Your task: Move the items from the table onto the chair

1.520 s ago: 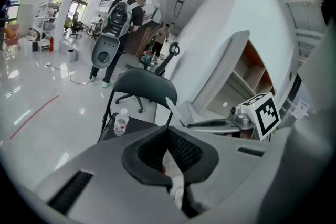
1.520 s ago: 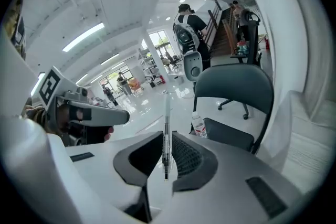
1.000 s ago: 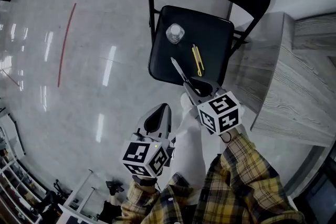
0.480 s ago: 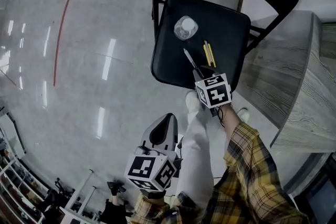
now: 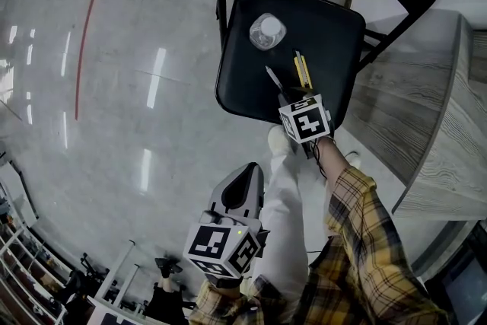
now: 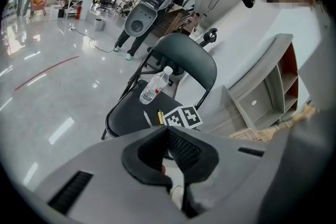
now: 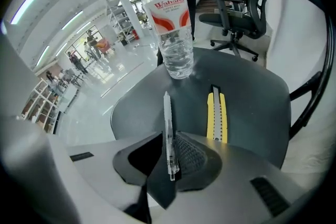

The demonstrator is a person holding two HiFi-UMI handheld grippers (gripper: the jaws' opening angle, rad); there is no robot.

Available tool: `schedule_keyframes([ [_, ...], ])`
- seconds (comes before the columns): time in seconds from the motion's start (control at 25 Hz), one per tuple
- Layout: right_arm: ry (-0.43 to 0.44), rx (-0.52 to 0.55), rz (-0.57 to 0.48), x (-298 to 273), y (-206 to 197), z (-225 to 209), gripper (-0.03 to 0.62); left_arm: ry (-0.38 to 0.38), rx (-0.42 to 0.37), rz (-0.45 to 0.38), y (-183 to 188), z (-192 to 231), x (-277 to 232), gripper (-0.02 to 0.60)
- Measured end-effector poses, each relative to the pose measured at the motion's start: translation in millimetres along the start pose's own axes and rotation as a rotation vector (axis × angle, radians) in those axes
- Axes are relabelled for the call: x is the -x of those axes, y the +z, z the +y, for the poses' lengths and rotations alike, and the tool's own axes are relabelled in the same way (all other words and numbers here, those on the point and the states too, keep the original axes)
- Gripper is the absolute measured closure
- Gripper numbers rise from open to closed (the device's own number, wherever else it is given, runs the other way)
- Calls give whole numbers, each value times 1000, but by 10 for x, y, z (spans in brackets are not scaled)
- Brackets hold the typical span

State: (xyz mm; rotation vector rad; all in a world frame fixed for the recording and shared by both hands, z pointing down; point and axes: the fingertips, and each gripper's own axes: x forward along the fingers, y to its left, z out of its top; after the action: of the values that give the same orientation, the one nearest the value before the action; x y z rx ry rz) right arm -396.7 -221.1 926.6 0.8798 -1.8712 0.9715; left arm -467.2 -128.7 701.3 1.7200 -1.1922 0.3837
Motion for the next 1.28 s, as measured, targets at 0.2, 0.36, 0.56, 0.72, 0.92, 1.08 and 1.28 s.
schedule_keyframes([
  [0.2, 15, -37, -74, 273, 169, 121, 526, 0, -28, -23, 146, -76, 103, 577],
  [0.36, 53, -87, -187, 903, 402, 330, 526, -1, -46, -49, 300, -257, 313, 577],
  [0.56, 122, -113, -401, 2093, 857, 570, 528, -47, -106, -131, 677, -741, 557, 577],
  [0.72, 172, -104, -569, 3247, 1042, 739, 537, -124, -159, -173, 856, -1385, 790, 577],
  [0.92, 134, -61, -752, 4727, 883, 625, 557, -250, -266, -204, 892, -2478, 1037, 577],
  [1.08, 83, -62, -877, 5800, 519, 363, 568, -342, -373, -228, 819, -3392, 1166, 577],
  [1.28, -34, -54, -957, 6842, -231, -189, 574, -427, -471, -254, 497, -4496, 1208, 577],
])
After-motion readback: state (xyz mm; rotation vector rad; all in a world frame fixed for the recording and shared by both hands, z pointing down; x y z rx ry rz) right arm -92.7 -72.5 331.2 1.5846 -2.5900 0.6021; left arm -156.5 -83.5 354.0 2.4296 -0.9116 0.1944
